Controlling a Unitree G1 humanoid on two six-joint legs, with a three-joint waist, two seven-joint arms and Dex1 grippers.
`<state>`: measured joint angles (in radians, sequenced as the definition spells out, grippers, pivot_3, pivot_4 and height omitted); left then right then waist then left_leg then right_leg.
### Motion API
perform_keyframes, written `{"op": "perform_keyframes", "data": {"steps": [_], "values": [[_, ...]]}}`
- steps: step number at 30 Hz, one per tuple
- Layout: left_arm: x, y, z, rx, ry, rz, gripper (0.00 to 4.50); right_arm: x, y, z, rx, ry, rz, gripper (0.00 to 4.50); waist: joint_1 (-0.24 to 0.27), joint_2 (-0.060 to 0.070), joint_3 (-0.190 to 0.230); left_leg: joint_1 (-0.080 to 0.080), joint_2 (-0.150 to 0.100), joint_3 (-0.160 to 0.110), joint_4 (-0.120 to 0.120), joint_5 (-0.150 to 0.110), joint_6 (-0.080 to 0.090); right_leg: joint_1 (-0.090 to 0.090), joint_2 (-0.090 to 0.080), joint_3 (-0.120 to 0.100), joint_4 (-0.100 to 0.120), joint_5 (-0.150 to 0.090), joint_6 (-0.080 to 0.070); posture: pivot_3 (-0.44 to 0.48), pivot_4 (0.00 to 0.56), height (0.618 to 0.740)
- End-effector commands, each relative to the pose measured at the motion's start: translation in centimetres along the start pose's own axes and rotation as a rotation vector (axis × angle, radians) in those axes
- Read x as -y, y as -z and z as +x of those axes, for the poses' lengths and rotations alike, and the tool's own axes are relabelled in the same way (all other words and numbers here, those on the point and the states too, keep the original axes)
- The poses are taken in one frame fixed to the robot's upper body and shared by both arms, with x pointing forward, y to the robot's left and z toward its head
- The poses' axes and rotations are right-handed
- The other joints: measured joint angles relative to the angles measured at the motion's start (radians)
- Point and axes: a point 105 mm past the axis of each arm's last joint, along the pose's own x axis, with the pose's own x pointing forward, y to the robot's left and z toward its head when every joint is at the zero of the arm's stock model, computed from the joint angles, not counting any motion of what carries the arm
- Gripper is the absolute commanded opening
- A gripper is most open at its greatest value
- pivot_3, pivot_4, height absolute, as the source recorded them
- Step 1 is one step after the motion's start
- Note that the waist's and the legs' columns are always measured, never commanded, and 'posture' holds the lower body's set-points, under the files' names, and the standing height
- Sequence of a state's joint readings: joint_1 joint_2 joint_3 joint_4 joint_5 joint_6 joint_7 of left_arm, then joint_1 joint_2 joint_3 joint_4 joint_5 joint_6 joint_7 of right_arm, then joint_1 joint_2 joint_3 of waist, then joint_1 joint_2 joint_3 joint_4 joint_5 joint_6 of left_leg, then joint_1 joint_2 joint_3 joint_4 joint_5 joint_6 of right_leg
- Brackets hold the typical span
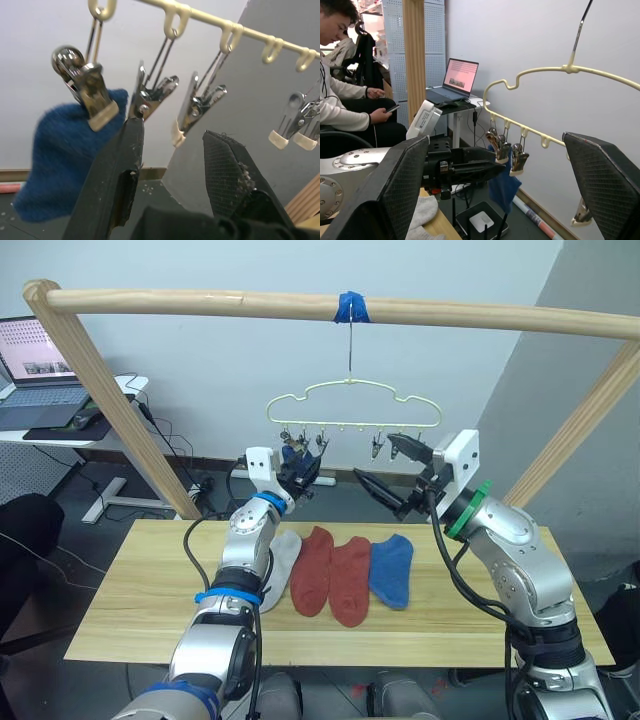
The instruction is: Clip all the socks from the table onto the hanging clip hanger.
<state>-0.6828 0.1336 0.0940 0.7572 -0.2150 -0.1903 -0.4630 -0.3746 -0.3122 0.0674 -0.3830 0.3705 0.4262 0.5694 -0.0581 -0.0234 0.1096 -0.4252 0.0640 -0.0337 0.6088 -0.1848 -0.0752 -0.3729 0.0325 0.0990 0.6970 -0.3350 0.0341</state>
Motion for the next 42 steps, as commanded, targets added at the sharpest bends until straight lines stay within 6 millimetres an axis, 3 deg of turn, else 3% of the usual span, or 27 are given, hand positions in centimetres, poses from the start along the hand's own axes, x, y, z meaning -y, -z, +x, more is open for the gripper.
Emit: {"op": "perform_keyframes", "data": {"steps": [1, 42], "values": [[-0.4, -2.0, 0.5, 0.063, -0.01, 0.043, 2.12, -0.8, -1.6, 0.3, 0.053, -0.044, -0.045, 4.5, 0.0, 0.0, 0.0, 0.0, 0.0, 0.0, 0.0, 0.0, 0.0, 0.0, 0.0, 0.0, 0.0, 0.0, 0.0, -0.064, 0.09, 0.74], [-1.0, -3.4, 1.8, 0.094, -0.014, 0.083, 2.12, -0.9, -1.4, 0.1, 0.037, -0.042, -0.055, 4.5, -0.002, 0.0, 0.0, 0.0, 0.0, 0.0, 0.0, 0.0, 0.0, 0.0, 0.0, 0.0, 0.0, 0.0, 0.0, -0.086, 0.096, 0.74]]}}
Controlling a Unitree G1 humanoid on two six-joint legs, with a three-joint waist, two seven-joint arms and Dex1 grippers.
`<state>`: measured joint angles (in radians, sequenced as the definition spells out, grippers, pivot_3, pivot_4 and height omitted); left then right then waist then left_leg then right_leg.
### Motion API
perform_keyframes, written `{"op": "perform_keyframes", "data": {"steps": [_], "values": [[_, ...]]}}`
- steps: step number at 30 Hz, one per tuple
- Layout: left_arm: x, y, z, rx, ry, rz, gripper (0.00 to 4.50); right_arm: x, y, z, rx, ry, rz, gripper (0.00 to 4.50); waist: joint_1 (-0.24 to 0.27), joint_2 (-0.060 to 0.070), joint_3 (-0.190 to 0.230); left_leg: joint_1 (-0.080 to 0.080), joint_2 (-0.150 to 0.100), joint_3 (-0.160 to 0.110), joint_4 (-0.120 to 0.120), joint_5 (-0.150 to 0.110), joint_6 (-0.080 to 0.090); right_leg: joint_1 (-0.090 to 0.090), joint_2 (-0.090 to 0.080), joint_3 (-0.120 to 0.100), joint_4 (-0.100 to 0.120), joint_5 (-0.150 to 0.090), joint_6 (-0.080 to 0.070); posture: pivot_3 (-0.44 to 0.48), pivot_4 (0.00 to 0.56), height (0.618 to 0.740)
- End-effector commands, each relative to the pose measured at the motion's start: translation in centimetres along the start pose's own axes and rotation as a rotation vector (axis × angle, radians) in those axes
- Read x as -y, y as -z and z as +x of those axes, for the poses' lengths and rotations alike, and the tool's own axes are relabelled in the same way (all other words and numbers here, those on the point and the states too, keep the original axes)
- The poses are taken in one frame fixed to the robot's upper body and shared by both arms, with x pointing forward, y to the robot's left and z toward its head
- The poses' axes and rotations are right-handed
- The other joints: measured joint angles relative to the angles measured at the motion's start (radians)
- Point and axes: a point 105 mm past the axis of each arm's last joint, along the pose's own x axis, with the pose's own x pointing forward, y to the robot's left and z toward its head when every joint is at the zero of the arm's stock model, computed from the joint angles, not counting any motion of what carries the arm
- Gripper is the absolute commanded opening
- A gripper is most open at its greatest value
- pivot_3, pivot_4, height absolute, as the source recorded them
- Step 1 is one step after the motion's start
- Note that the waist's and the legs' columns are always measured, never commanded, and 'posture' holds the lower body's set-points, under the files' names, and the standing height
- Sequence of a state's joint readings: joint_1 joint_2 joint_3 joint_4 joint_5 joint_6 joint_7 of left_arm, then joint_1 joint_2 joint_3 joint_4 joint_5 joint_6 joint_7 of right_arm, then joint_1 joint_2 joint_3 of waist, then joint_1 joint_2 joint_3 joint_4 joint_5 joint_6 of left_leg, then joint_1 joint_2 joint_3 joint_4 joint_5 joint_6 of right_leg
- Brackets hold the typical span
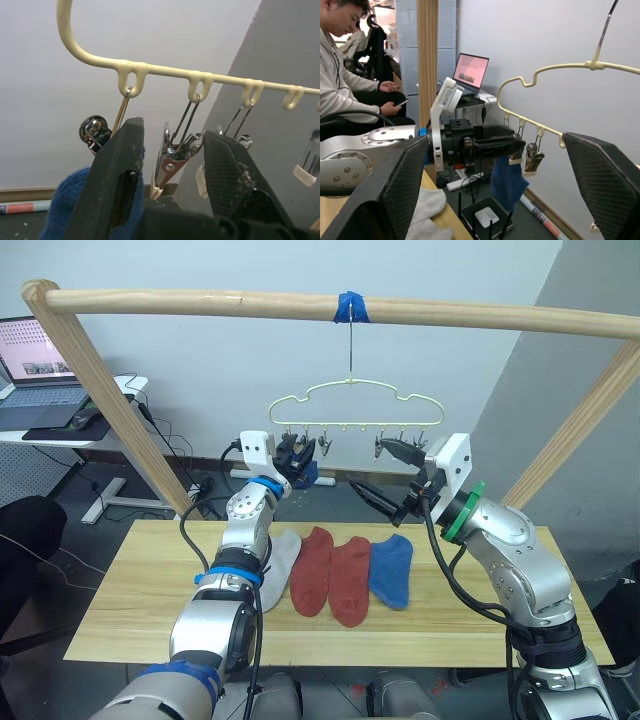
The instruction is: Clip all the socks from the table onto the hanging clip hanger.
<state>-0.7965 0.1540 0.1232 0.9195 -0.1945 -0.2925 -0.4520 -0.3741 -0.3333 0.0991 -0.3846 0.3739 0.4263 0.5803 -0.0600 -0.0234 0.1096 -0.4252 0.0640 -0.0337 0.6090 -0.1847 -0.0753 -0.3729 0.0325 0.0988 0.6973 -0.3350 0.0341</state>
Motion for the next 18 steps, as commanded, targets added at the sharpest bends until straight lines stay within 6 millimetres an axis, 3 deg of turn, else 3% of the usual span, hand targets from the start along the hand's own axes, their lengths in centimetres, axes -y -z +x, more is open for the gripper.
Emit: {"op": "perform_keyframes", "data": {"steps": [1, 7, 13, 18], "values": [[0.13, -1.75, 0.64, 0.053, 0.018, 0.038, 2.12, -0.18, -1.74, -0.08, 0.058, -0.001, -0.049, 4.5, 0.0, 0.0, 0.0, 0.0, 0.0, 0.0, 0.0, 0.0, 0.0, 0.0, 0.0, 0.0, 0.0, 0.0, 0.0, -0.086, 0.097, 0.74], [0.32, -1.66, 0.67, 0.049, 0.027, 0.042, 2.12, -0.17, -1.75, -0.04, 0.059, 0.002, -0.048, 4.5, 0.0, 0.0, 0.0, 0.0, 0.0, 0.0, 0.0, 0.0, 0.0, 0.0, 0.0, 0.0, 0.0, 0.0, 0.0, -0.088, 0.098, 0.74], [0.47, -1.66, 0.69, 0.047, 0.042, 0.048, 0.77, -0.18, -1.7, -0.06, 0.058, 0.005, -0.045, 4.5, 0.0, 0.0, 0.0, 0.0, 0.0, 0.0, 0.0, 0.0, 0.0, 0.0, 0.0, 0.0, 0.0, 0.0, 0.0, -0.084, 0.1, 0.74], [0.28, -1.9, 0.7, 0.052, 0.039, 0.051, 0.08, -0.21, -1.4, -0.02, 0.053, 0.003, -0.033, 4.5, 0.0, 0.0, 0.0, 0.0, 0.0, 0.0, 0.0, 0.0, 0.0, 0.0, 0.0, 0.0, 0.0, 0.0, 0.0, -0.076, 0.101, 0.74]]}}
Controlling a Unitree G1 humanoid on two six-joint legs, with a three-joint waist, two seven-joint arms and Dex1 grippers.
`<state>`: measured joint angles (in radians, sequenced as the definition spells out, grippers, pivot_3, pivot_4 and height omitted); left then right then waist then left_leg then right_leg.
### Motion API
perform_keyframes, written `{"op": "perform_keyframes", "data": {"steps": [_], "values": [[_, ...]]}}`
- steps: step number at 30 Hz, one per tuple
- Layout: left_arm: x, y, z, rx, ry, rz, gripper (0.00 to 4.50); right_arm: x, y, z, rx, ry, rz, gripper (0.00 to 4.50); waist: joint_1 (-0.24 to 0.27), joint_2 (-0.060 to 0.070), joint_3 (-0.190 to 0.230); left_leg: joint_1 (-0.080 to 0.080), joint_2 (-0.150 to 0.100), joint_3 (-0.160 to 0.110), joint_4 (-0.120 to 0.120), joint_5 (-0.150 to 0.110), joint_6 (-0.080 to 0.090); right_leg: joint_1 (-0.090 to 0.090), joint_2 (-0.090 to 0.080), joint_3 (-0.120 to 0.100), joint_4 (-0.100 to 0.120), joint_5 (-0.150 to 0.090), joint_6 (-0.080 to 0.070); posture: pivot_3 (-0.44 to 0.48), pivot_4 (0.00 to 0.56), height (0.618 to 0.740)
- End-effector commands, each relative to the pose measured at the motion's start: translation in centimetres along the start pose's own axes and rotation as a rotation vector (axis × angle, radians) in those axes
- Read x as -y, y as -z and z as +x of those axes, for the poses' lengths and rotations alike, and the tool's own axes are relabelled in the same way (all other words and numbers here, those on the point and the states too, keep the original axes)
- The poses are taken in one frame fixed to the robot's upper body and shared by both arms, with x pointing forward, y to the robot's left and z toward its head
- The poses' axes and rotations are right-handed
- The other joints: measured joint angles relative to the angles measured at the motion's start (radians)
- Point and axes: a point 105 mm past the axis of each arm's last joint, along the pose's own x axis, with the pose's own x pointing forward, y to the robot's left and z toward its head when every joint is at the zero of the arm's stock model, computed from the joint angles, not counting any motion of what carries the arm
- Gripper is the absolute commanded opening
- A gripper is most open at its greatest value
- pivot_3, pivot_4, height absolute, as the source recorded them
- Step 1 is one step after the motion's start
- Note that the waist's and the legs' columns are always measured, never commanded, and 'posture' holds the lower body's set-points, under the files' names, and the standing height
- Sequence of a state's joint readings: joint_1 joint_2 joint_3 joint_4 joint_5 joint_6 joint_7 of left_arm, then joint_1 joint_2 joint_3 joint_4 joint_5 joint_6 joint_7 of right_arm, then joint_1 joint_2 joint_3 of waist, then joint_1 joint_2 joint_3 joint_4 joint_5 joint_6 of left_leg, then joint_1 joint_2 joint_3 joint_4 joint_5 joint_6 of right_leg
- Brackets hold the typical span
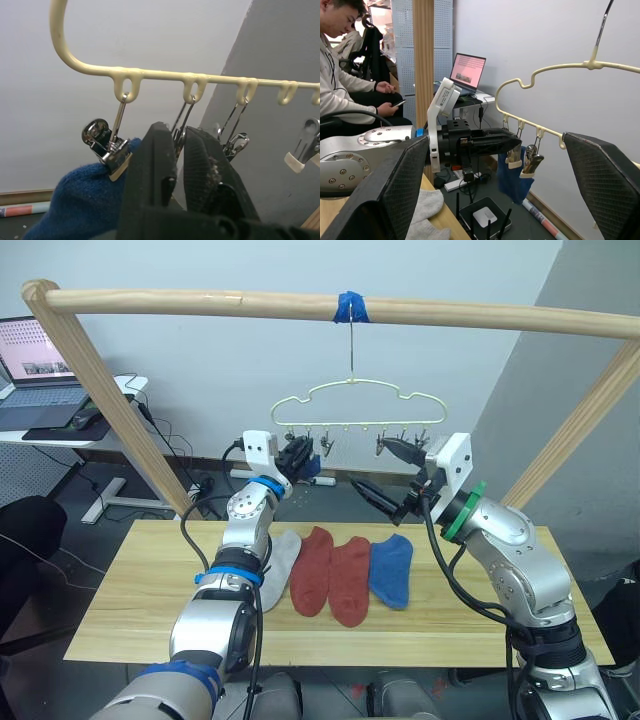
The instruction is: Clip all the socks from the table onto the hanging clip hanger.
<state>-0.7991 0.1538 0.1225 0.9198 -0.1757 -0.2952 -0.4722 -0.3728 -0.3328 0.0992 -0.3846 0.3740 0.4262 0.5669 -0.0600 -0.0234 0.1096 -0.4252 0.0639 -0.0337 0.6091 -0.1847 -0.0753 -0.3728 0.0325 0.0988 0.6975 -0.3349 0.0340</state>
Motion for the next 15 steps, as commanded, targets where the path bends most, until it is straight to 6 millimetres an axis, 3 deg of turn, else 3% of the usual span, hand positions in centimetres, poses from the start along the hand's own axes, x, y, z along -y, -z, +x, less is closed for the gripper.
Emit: {"op": "perform_keyframes", "data": {"steps": [1, 5, 6, 7, 9, 15], "values": [[-0.1, -1.9, 0.6, 0.056, 0.011, 0.035, 0.01, -0.4, -1.3, 0.0, 0.051, -0.011, -0.031, 4.5, 0.0, 0.0, 0.0, 0.0, 0.0, 0.0, 0.0, 0.0, 0.0, 0.0, 0.0, 0.0, 0.0, 0.0, 0.0, -0.076, 0.101, 0.74], [-0.3, -1.9, 0.4, 0.05, 0.015, 0.039, 0.01, -0.3, -0.2, 0.0, 0.02, -0.005, 0.001, 4.5, 0.0, 0.0, 0.0, 0.0, 0.0, 0.0, 0.0, 0.0, 0.0, 0.0, 0.0, 0.0, 0.0, 0.0, 0.0, -0.069, 0.103, 0.74], [-0.4, -2.0, 0.4, 0.047, 0.014, 0.038, 0.01, -0.1, 1.0, 0.0, -0.025, 0.008, 0.006, 4.5, 0.0, 0.0, 0.0, 0.0, 0.0, 0.0, 0.0, 0.0, 0.0, 0.0, 0.0, 0.0, 0.0, 0.0, 0.0, -0.06, 0.102, 0.74], [-0.5, -2.0, 0.3, 0.045, 0.015, 0.038, 0.01, 0.2, 2.4, -0.1, -0.077, 0.028, 0.009, 4.5, 0.0, 0.0, 0.0, 0.0, 0.0, 0.0, 0.0, 0.0, 0.0, 0.0, 0.0, 0.0, 0.0, 0.0, 0.0, -0.057, 0.102, 0.74], [-0.8, -2.1, 0.0, 0.025, 0.03, 0.04, 0.01, 1.4, 7.5, -0.6, -0.273, 0.094, 0.035, 4.5, 0.0, 0.0, 0.0, 0.0, 0.0, 0.0, 0.0, 0.0, 0.0, 0.0, 0.0, 0.0, 0.0, 0.0, 0.0, -0.05, 0.101, 0.74], [-1.7, -3.1, -1.5, -0.042, 0.084, -0.018, 0.01, 1.8, 17.5, -2.2, -0.636, 0.061, 0.019, 4.5, -0.006, 0.0, 0.0, 0.003, 0.0, 0.001, 0.0, 0.0, 0.0, 0.001, 0.0, 0.001, 0.001, 0.0, -0.001, -0.038, 0.1, 0.74]]}}
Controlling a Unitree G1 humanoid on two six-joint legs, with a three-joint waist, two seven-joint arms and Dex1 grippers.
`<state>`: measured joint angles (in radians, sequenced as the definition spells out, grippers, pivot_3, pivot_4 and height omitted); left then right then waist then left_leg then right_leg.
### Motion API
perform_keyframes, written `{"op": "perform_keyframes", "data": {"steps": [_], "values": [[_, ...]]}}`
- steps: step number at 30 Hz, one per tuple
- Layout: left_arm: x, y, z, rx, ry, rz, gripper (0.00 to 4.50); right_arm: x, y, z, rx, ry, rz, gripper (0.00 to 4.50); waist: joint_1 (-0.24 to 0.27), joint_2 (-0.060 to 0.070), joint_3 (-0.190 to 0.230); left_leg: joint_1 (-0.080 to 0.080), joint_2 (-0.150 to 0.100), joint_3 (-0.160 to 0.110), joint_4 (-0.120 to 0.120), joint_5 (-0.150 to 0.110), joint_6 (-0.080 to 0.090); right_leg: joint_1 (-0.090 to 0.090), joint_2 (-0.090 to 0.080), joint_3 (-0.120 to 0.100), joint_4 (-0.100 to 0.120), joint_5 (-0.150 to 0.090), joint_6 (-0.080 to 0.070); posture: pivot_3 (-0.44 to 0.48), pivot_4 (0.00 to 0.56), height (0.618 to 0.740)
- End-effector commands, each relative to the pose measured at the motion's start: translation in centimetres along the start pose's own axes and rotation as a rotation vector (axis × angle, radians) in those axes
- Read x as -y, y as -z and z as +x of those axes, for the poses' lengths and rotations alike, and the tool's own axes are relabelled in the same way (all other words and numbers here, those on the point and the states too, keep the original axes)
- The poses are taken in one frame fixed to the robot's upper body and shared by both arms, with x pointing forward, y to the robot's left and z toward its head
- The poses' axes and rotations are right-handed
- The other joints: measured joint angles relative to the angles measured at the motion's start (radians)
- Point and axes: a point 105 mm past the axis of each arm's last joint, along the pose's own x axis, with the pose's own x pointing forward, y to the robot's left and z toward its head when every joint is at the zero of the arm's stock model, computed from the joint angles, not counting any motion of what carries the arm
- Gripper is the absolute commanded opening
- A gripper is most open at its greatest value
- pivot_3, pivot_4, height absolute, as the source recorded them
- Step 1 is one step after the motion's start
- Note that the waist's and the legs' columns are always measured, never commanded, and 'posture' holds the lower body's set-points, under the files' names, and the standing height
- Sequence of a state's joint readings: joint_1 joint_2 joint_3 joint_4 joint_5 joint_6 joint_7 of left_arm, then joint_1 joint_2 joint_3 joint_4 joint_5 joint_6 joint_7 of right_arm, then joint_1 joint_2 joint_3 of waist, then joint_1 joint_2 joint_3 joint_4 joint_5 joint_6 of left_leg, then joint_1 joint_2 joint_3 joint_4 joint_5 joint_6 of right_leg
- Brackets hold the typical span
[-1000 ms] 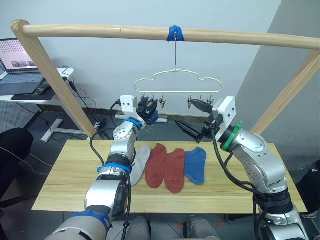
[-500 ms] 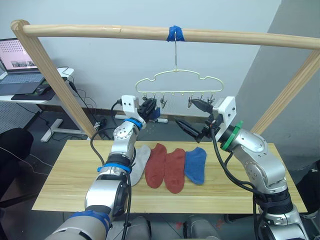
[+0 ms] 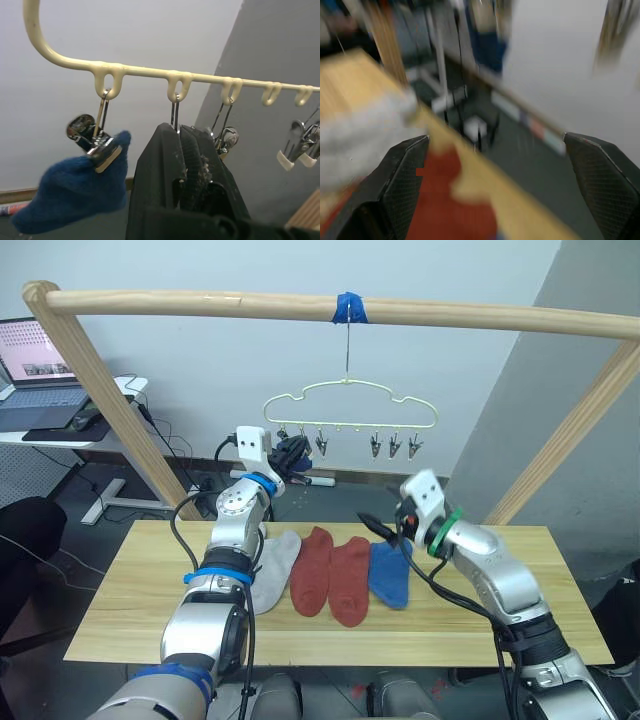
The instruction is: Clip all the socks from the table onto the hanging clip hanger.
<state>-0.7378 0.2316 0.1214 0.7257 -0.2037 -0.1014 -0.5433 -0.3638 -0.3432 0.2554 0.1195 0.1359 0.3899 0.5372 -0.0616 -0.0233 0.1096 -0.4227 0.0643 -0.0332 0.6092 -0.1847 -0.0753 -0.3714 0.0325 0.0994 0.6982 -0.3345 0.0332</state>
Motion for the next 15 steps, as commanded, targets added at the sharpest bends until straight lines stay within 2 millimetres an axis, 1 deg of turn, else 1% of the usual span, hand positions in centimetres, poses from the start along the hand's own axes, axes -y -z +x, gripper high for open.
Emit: {"op": "perform_keyframes", "data": {"steps": [1, 2, 4, 6, 8, 11, 14, 15], "values": [[-0.1, -2.3, -0.7, -0.002, 0.062, -0.033, 0.01, 0.9, 3.4, 1.6, -0.144, -0.008, -0.082, 4.5, -0.008, 0.0, 0.0, 0.0, 0.0, 0.0, 0.0, 0.0, 0.0, 0.0, 0.0, 0.0, 0.0, 0.0, 0.0, -0.038, 0.1, 0.74], [-0.1, -2.6, -1.1, -0.012, 0.077, -0.033, 0.01, 1.2, 4.2, 1.8, -0.179, -0.005, -0.105, 4.5, -0.009, 0.001, 0.0, 0.0, 0.0, 0.0, 0.0, 0.0, 0.0, 0.0, 0.0, 0.0, 0.001, 0.0, -0.001, -0.012, 0.097, 0.74], [-0.2, -2.9, -1.9, -0.032, 0.092, -0.028, 0.01, 1.9, 5.2, 2.0, -0.222, 0.024, -0.092, 4.5, -0.013, 0.001, 0.0, 0.0, 0.0, 0.0, 0.0, 0.0, 0.0, 0.0, 0.0, 0.0, 0.001, 0.002, -0.004, 0.0, 0.096, 0.74], [-0.3, -2.9, -2.6, -0.047, 0.092, -0.025, 0.01, 2.0, 6.2, 2.1, -0.264, 0.022, -0.082, 4.5, -0.013, 0.001, 0.0, 0.0, 0.0, -0.001, 0.0, 0.0, 0.0, 0.0, 0.0, -0.001, 0.001, 0.002, -0.004, 0.012, 0.095, 0.74], [-0.4, -2.8, -3.2, -0.059, 0.083, -0.025, 0.01, 1.8, 7.2, 2.2, -0.302, 0.012, -0.076, 4.5, -0.011, 0.001, 0.0, 0.0, 0.0, -0.001, 0.0, 0.0, 0.0, 0.001, 0.0, -0.001, 0.001, 0.002, -0.004, 0.022, 0.094, 0.74], [-0.6, -2.8, -3.7, -0.065, 0.064, -0.03, 0.01, 1.0, 8.5, 2.1, -0.336, -0.021, -0.053, 4.5, -0.007, 0.001, 0.0, 0.001, 0.0, -0.002, 0.0, 0.0, 0.0, 0.002, 0.0, -0.001, 0.001, 0.002, -0.004, 0.03, 0.094, 0.74], [-0.6, -2.6, -4.2, -0.072, 0.053, -0.037, 0.0, 0.4, 9.4, 1.9, -0.355, -0.044, -0.051, 3.89, -0.005, 0.001, 0.0, 0.003, 0.0, -0.002, 0.0, 0.0, 0.0, 0.002, 0.0, -0.001, 0.001, 0.002, -0.004, 0.044, 0.094, 0.74], [-0.6, -2.7, -4.3, -0.073, 0.05, -0.042, 0.0, 0.2, 9.7, 1.9, -0.357, -0.051, -0.055, 3.53, -0.004, 0.001, 0.0, 0.003, 0.0, -0.001, 0.0, 0.0, 0.0, 0.003, 0.0, -0.001, 0.001, 0.002, -0.004, 0.05, 0.095, 0.74]]}}
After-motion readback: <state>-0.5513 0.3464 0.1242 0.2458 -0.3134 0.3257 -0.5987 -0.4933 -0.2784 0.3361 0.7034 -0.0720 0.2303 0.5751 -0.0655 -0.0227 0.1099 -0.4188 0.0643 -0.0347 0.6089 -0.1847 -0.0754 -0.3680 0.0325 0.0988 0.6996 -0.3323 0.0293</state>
